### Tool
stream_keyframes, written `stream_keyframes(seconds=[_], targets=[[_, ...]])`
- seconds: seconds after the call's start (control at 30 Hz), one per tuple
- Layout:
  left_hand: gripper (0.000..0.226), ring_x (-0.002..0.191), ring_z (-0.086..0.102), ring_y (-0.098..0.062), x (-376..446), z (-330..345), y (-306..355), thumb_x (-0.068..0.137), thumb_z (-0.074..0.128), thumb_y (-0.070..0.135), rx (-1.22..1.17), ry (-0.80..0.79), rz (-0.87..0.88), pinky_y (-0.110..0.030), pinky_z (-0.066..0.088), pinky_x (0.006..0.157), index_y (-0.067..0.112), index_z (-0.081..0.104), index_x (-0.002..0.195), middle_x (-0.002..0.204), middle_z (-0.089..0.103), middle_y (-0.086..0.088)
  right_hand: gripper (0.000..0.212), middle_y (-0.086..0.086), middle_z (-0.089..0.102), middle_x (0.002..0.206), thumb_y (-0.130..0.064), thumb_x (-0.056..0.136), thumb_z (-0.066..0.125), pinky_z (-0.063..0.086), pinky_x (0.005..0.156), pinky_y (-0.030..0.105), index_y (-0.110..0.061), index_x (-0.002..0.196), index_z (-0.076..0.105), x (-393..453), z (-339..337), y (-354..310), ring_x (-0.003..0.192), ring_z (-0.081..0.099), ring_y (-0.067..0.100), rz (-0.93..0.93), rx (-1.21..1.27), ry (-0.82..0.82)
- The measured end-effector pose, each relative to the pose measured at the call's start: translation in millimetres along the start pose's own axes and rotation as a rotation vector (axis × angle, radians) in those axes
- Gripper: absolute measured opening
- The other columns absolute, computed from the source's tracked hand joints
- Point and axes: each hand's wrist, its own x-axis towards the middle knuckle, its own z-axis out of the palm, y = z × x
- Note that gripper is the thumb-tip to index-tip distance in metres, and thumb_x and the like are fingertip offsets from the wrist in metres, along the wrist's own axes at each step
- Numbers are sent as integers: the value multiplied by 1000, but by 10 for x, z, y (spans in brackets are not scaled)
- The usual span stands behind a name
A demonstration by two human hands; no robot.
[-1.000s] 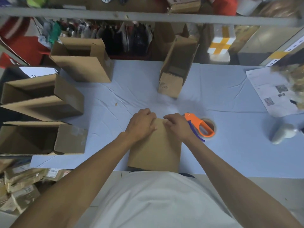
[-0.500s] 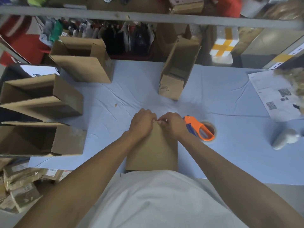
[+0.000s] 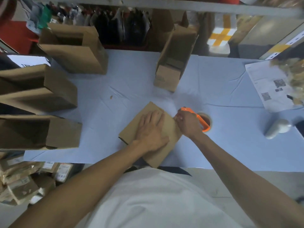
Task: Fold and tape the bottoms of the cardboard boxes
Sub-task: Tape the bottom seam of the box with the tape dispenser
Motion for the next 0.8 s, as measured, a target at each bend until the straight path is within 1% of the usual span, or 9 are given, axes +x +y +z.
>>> stream_keyframes(seconds=[0.07,0.13,0.23,0.33,0.43,0.53,0.63,0.73,0.8], targets=[[103,148,1,-30,6,15,40,78,49,72,-33,-35,-35,-49,3,118,22,3,156,161,1,-9,31,6,60,87,-32,90,46,33,58,32,-7,89,64,-66,-60,169,81,56,26,78,-35,53],[109,149,-9,-32,4,64,114,70,57,73,-48,-85,-50,-57,-3,115,37,-3,154,161,-6,-13,32,16,60,96,-32,91,60,40,68,36,-2,102,59,-101,-78,354,89,59,34,182,-120,151],[110,146,-22,-36,-9,57,105,67,68,62,11,-178,48,-62,-9,112,49,-4,150,159,-18,-21,47,20,55,109,-26,84,72,43,73,41,-1,115,46,-109,-12,522,102,55,39,294,-179,19],[101,147,-23,-30,20,-40,-137,71,71,57,76,-207,272,-58,-4,117,47,10,150,159,-19,-18,39,16,57,102,-4,85,58,44,66,38,-5,121,43,-127,-58,508,94,57,38,168,-139,-17],[74,149,-7,-22,20,-123,-334,77,63,60,-34,-136,335,-50,1,119,48,32,143,161,1,-9,60,3,51,93,7,83,47,40,64,35,-16,138,43,-151,-202,483,79,51,30,-76,-79,73],[49,141,24,-19,105,-216,-323,84,61,43,-222,-27,240,-39,14,115,39,52,132,148,35,1,46,8,60,97,-18,91,46,38,68,33,-20,137,42,-167,-386,410,84,55,30,36,90,41],[22,105,57,-22,269,-356,-253,86,57,22,-563,57,133,-37,44,97,14,65,105,109,65,-2,47,-13,62,92,-45,81,68,44,68,26,-34,120,46,-242,-580,299,80,60,13,-18,153,-33],[15,85,59,-23,360,-539,-182,93,53,16,-1143,-13,-118,-32,47,81,2,60,89,89,64,-12,50,-17,66,90,-47,71,78,50,71,26,-37,112,50,-266,-699,202,81,63,8,-152,94,-69],[19,91,64,-26,353,-642,-136,100,51,20,-1423,-162,-203,-27,52,81,5,62,103,97,66,-17,50,-15,67,92,-51,71,78,52,74,30,-37,112,53,-248,-739,148,82,63,10,-217,28,-64]])
